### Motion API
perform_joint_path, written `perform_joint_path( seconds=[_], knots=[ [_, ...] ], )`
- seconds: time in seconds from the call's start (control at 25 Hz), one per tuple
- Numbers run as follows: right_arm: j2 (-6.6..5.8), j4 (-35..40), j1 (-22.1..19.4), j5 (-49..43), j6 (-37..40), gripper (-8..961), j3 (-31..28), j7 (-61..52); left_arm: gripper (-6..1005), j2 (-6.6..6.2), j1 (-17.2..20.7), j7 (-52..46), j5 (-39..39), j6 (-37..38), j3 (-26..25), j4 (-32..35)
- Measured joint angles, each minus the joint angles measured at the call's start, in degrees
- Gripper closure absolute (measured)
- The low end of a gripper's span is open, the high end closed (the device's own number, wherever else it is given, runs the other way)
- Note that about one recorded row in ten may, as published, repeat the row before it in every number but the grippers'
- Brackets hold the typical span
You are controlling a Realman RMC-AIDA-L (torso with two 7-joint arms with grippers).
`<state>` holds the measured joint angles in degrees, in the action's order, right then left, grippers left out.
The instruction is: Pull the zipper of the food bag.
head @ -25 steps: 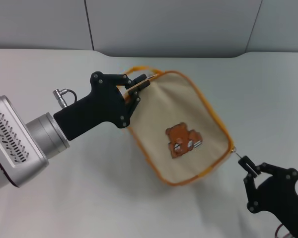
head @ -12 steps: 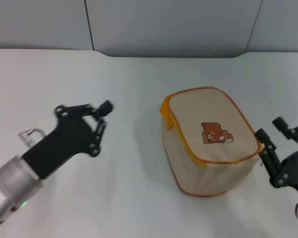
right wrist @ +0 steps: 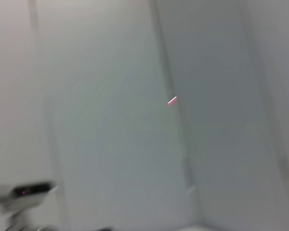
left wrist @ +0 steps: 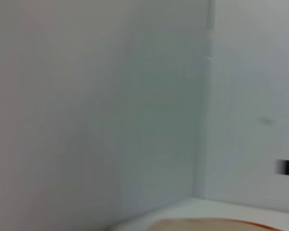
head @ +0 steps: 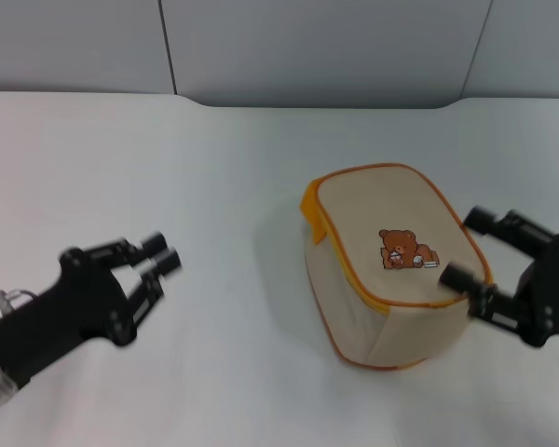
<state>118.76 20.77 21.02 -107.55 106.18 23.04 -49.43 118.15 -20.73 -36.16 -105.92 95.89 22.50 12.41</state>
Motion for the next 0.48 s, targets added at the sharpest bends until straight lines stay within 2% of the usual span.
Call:
perform_joint_path(
  seconds=[0.08, 0.12, 0.16, 0.44, 0.48],
  knots=[
    [-0.37, 3.28, 1.14, -2.58, 1.03, 218, 2.89, -3.38, 880, -0.53, 0.05, -3.8, -2.09, 2.87, 5.01, 3.76],
    [-0.5, 4.42, 1.54, -3.71, 1.5, 181, 3.99, -4.3, 848, -0.53, 0.05, -3.8, -2.09, 2.87, 5.01, 3.76],
    [-0.71, 6.36, 2.3, -5.86, 2.21, 144, 5.97, -5.72, 815, -0.8, 0.18, -6.03, -3.35, 6.69, 8.52, 6.99],
    [-0.87, 7.62, 3.04, -7.75, 3.58, 149, 7.87, -6.67, 584, -0.82, 0.26, -7.29, -4.31, 8.53, 9.02, 8.84],
    [-0.87, 7.74, 3.01, -7.8, 3.64, 149, 8.09, -6.69, 505, -0.81, 0.27, -7.3, -4.32, 8.53, 9.03, 8.85]
  ],
)
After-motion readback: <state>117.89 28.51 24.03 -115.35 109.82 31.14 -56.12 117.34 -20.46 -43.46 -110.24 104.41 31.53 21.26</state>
